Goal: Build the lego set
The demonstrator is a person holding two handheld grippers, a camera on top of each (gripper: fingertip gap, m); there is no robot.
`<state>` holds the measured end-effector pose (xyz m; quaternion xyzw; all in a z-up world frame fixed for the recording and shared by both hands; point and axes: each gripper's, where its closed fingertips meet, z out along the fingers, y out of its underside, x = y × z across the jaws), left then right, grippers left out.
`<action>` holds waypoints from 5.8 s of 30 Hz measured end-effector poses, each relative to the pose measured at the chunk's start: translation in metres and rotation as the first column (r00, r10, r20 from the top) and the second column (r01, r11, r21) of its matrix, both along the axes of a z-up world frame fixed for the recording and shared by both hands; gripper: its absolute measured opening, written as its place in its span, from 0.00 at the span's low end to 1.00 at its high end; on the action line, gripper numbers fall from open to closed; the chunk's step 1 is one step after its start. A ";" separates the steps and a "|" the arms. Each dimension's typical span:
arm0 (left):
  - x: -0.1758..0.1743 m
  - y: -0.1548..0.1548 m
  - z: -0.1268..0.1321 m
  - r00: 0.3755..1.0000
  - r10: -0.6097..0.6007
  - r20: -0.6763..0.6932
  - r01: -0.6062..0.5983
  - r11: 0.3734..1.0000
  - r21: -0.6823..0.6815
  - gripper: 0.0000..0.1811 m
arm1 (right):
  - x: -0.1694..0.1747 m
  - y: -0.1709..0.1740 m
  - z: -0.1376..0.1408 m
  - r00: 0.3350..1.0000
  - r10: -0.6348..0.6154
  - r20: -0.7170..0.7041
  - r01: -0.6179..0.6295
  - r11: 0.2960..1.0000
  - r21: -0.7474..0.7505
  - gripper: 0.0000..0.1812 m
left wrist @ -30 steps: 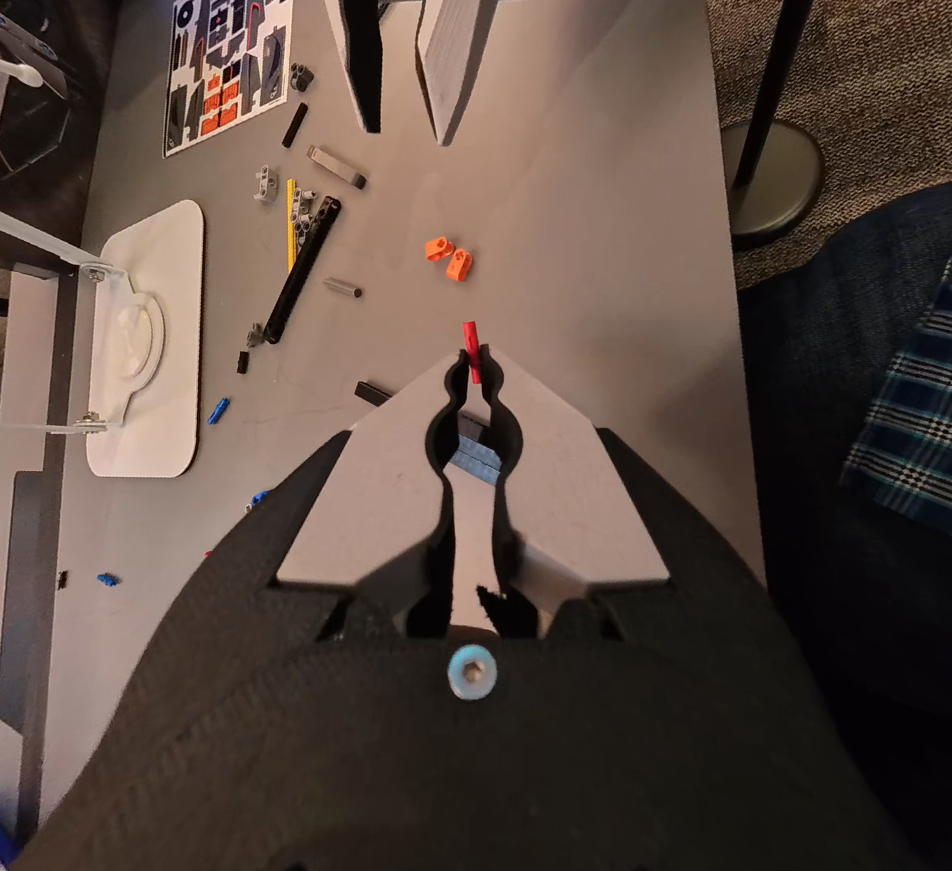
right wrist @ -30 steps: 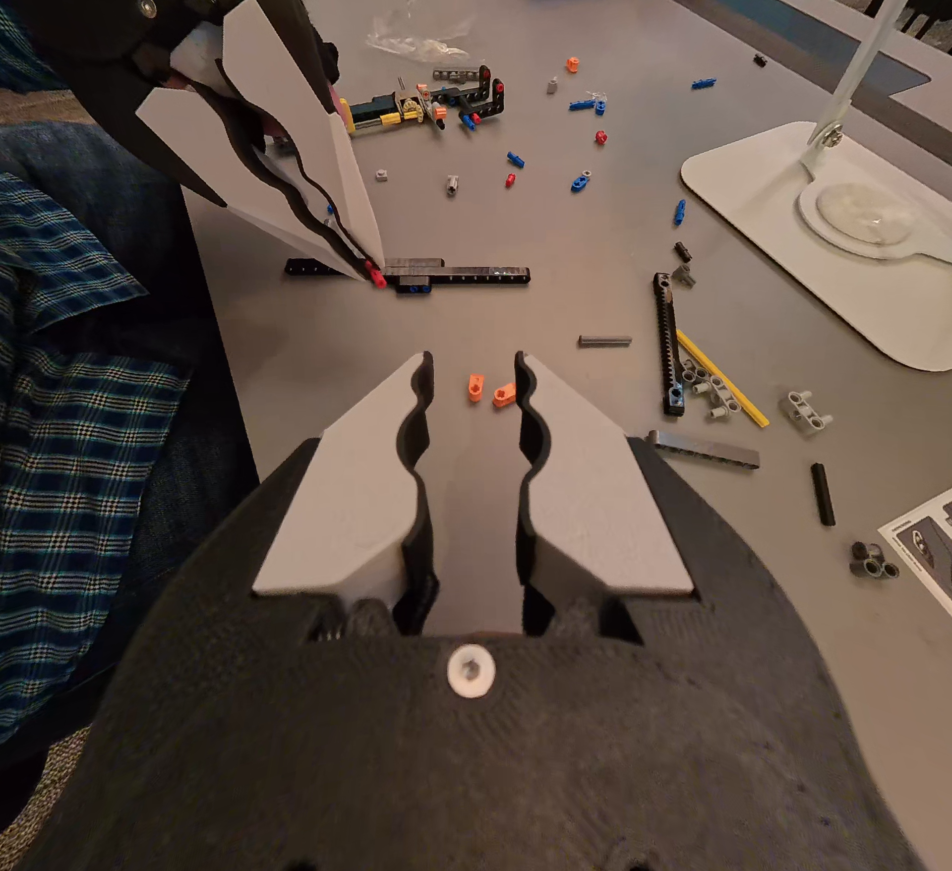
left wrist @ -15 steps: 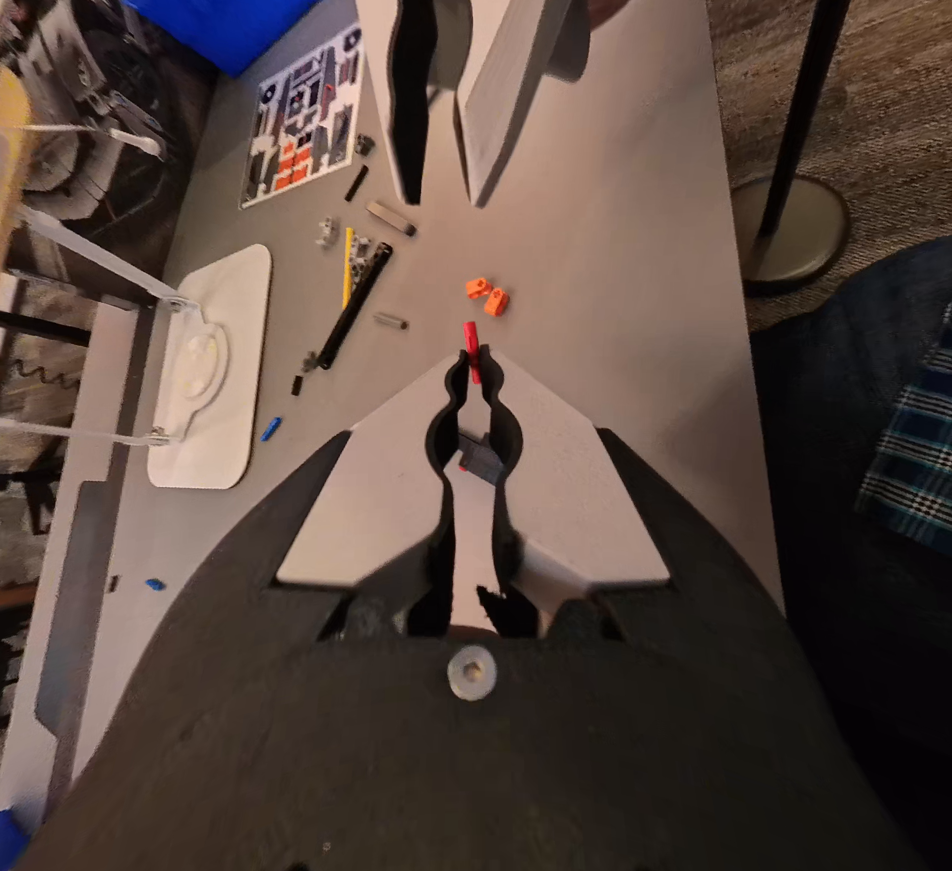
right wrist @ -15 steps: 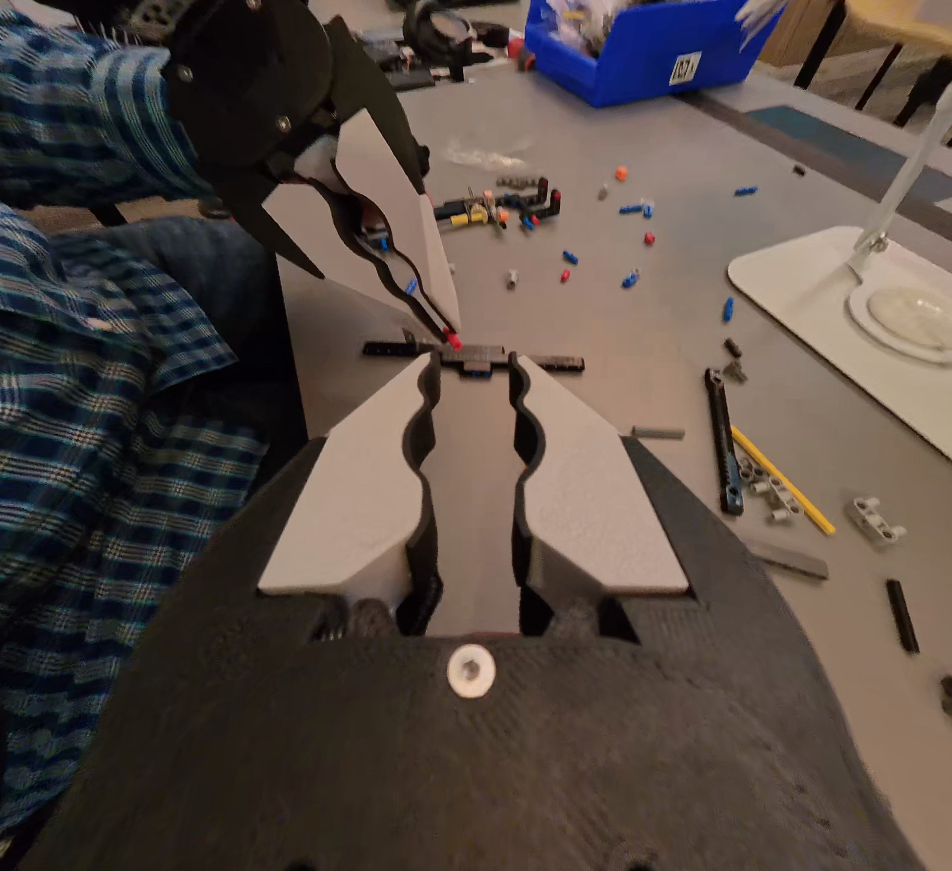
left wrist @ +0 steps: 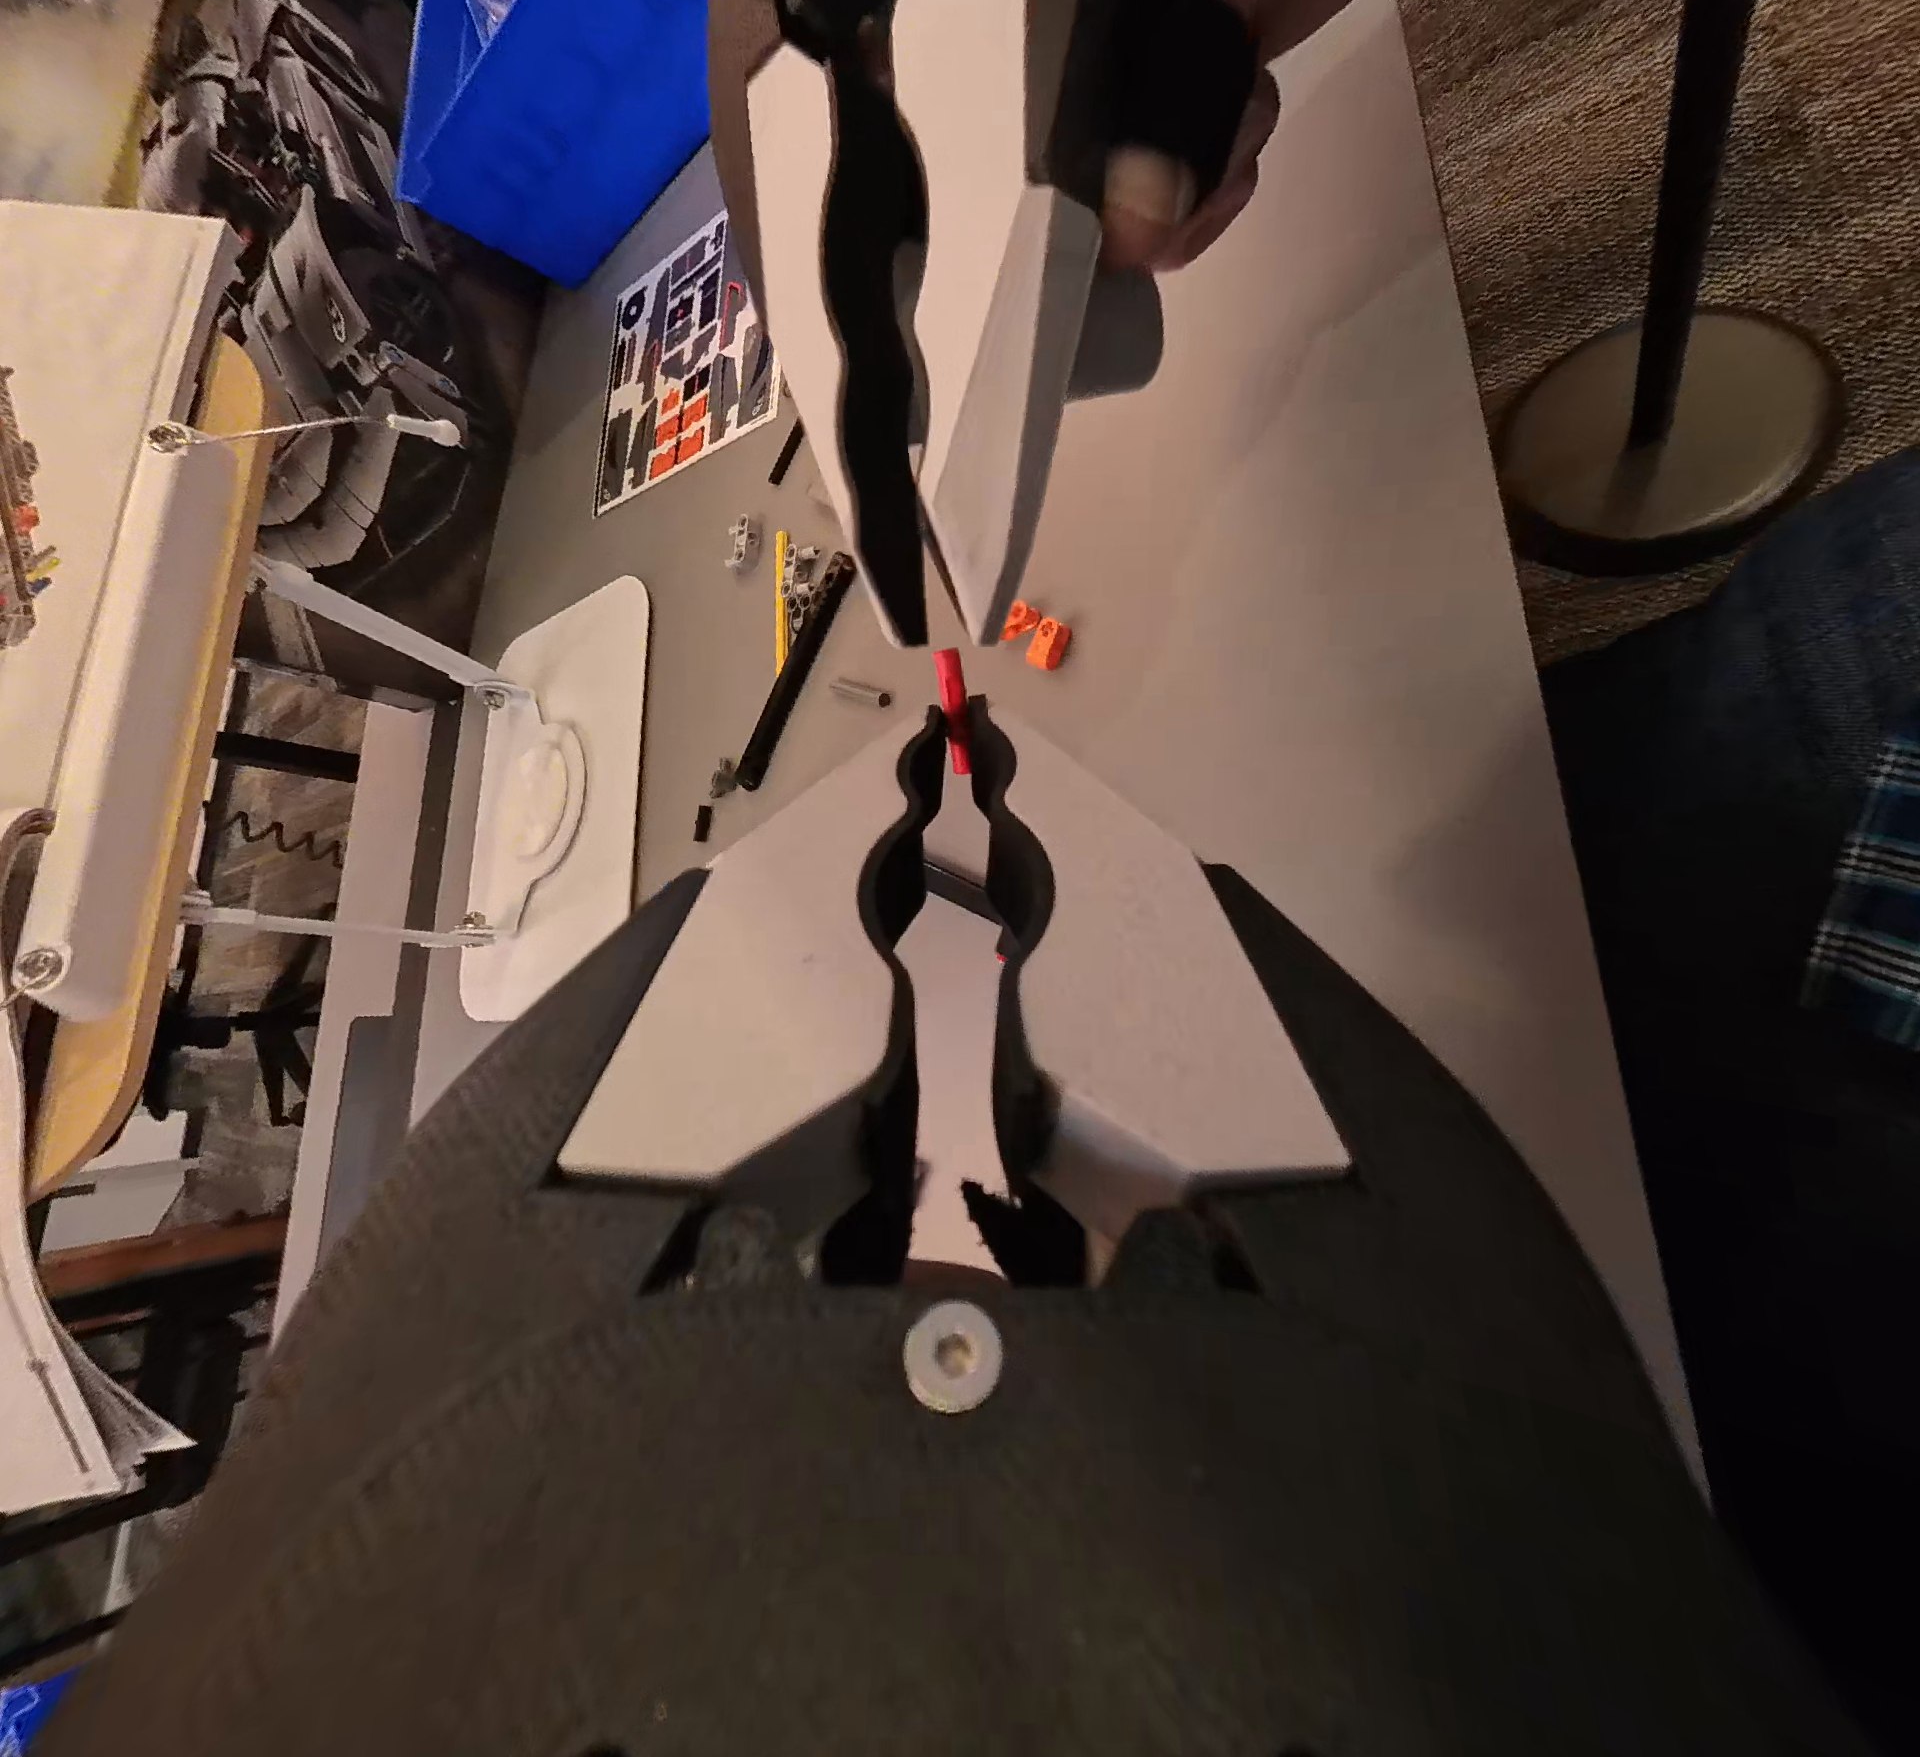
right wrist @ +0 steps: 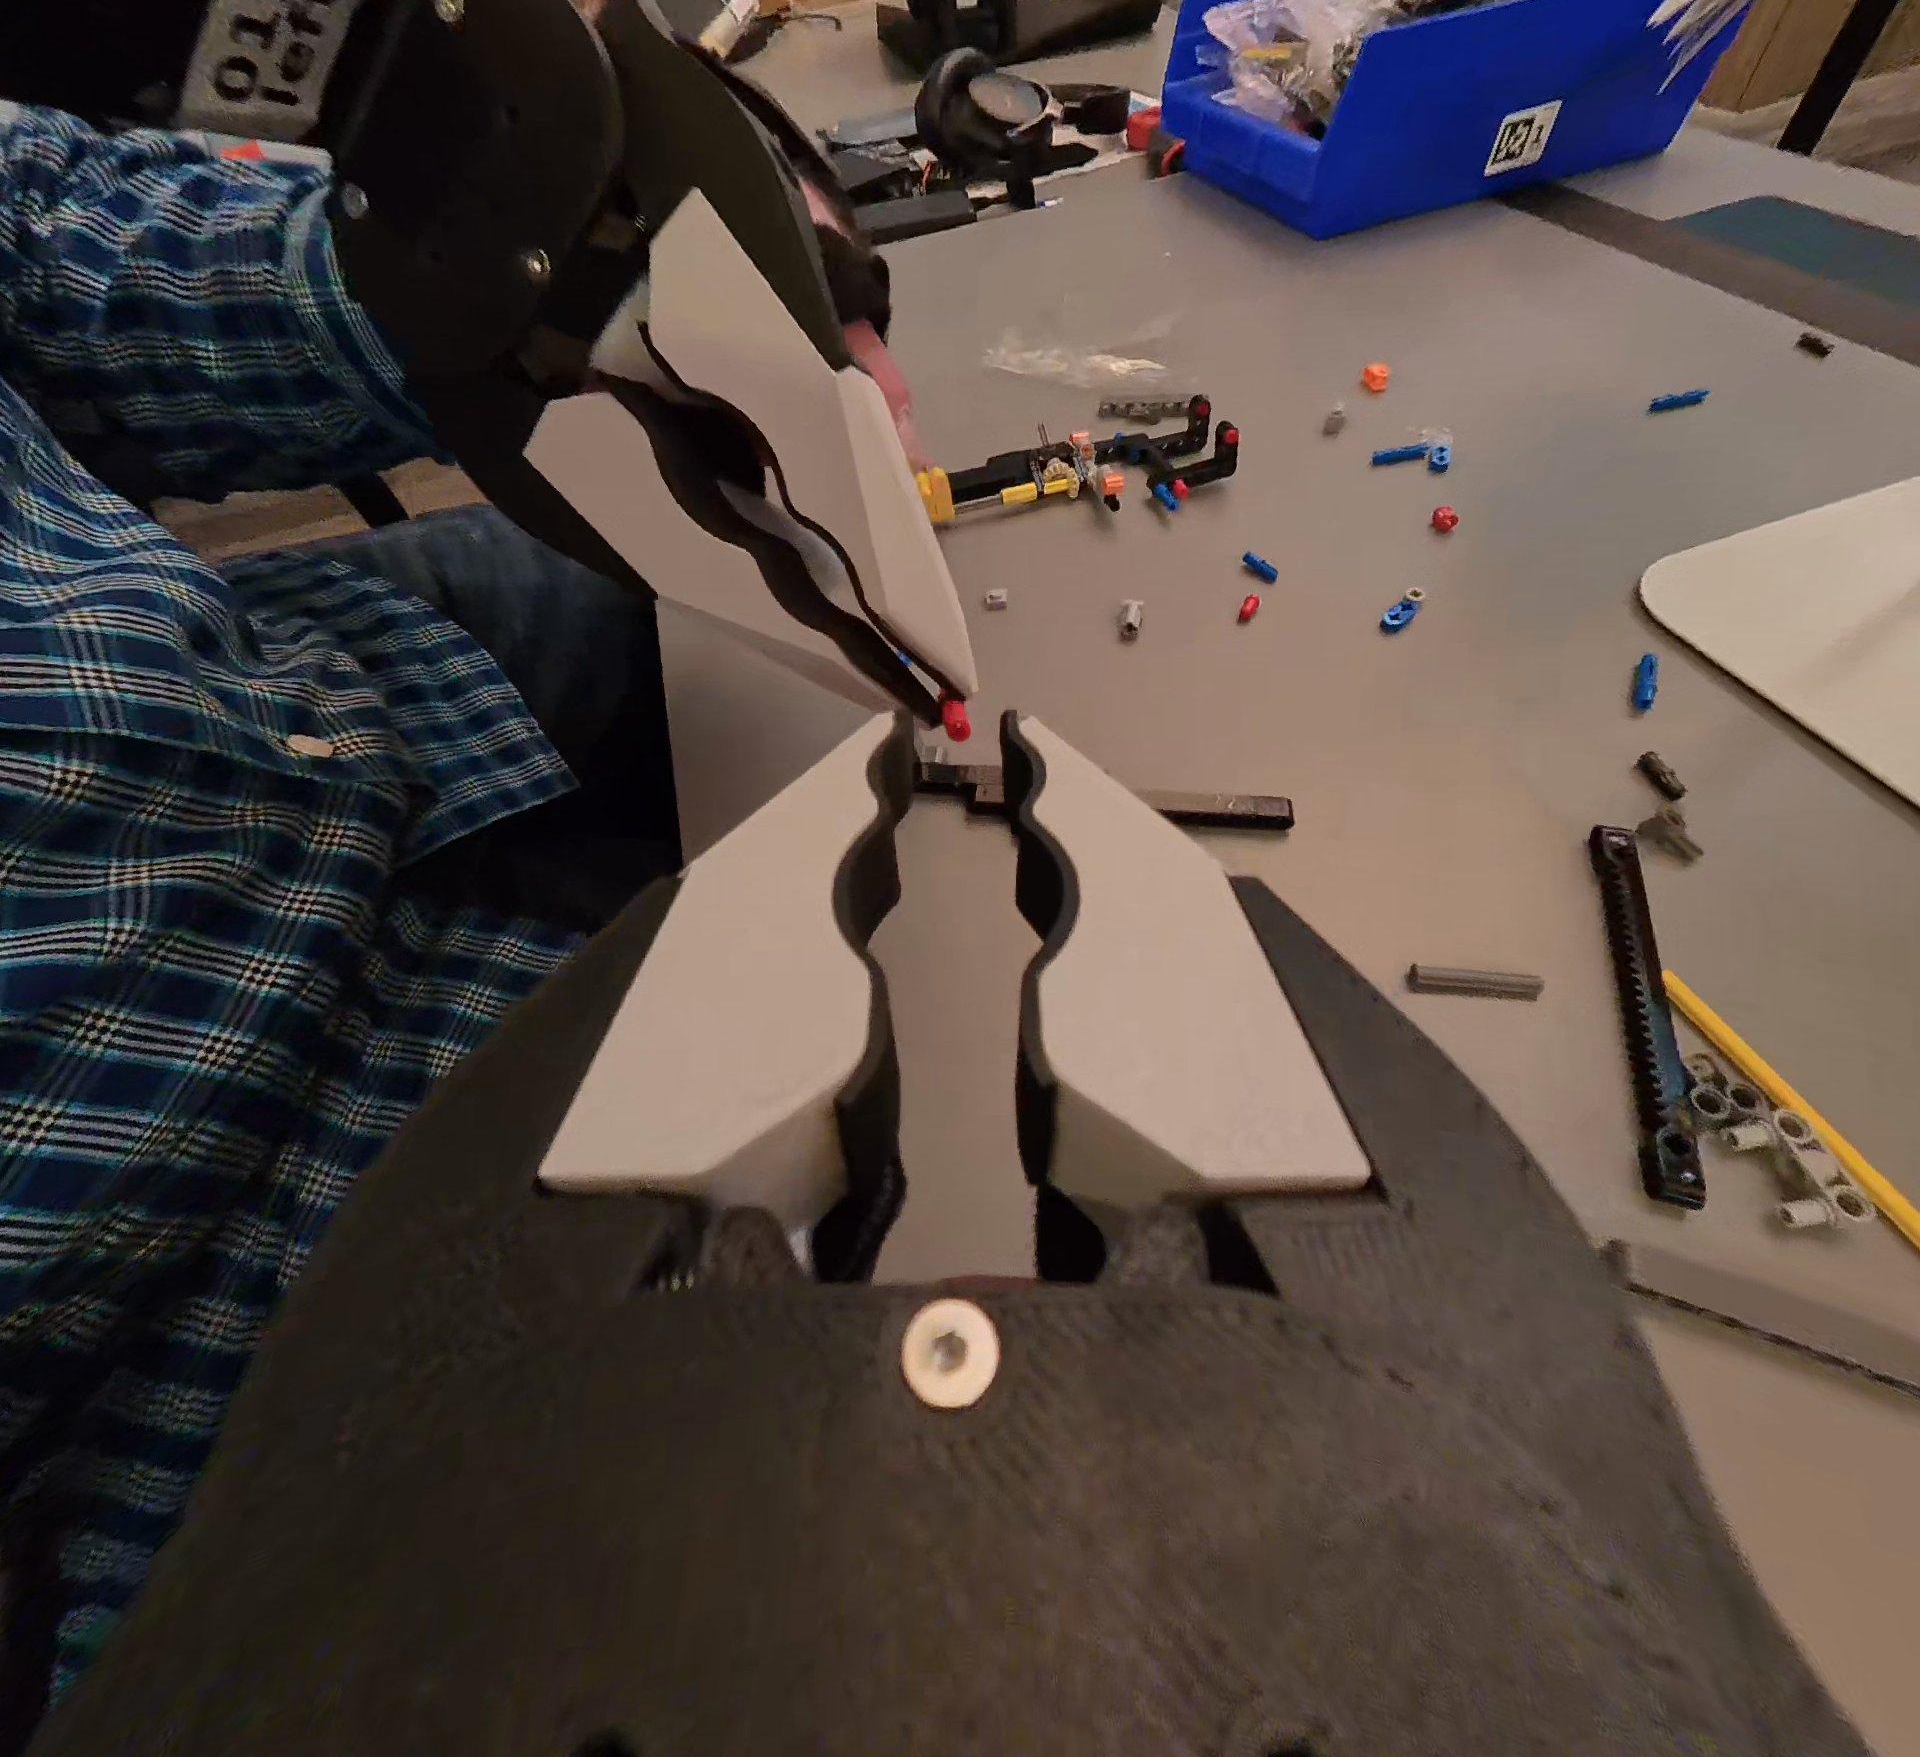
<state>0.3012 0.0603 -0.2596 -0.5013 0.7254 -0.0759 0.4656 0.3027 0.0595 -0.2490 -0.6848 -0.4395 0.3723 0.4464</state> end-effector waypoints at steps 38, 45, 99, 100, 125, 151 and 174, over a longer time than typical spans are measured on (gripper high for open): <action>-0.021 -0.012 -0.021 0.987 -0.020 -0.157 0.019 1.000 -0.006 0.01 | -0.026 -0.011 -0.029 0.973 0.039 0.227 -0.065 0.992 0.106 0.01; -0.025 -0.011 -0.019 0.989 -0.009 -0.145 0.008 1.000 -0.008 0.01 | -0.030 -0.011 -0.027 0.980 0.042 0.193 -0.061 0.994 0.095 0.01; -0.112 0.010 -0.034 0.955 0.189 -0.230 -0.208 0.976 -0.058 0.01 | 0.013 -0.003 -0.038 0.976 -0.079 0.201 0.072 0.996 0.043 0.11; -0.112 0.010 -0.034 0.954 0.191 -0.231 -0.209 0.976 -0.058 0.01 | 0.014 -0.003 -0.038 0.976 -0.083 0.200 0.075 0.996 0.043 0.11; -0.122 0.010 -0.055 0.939 0.175 -0.297 -0.212 0.972 -0.097 0.01 | 0.012 -0.010 -0.050 0.971 -0.072 0.227 0.064 0.997 0.040 0.11; -0.095 0.018 -0.078 0.911 0.009 -0.413 -0.057 0.993 -0.103 0.01 | -0.031 -0.012 -0.080 0.954 0.021 0.299 -0.022 1.000 -0.002 0.18; -0.088 0.011 -0.089 0.894 -0.059 -0.444 0.002 0.992 -0.128 0.01 | -0.033 -0.011 -0.084 0.949 0.036 0.312 -0.032 0.999 -0.016 0.19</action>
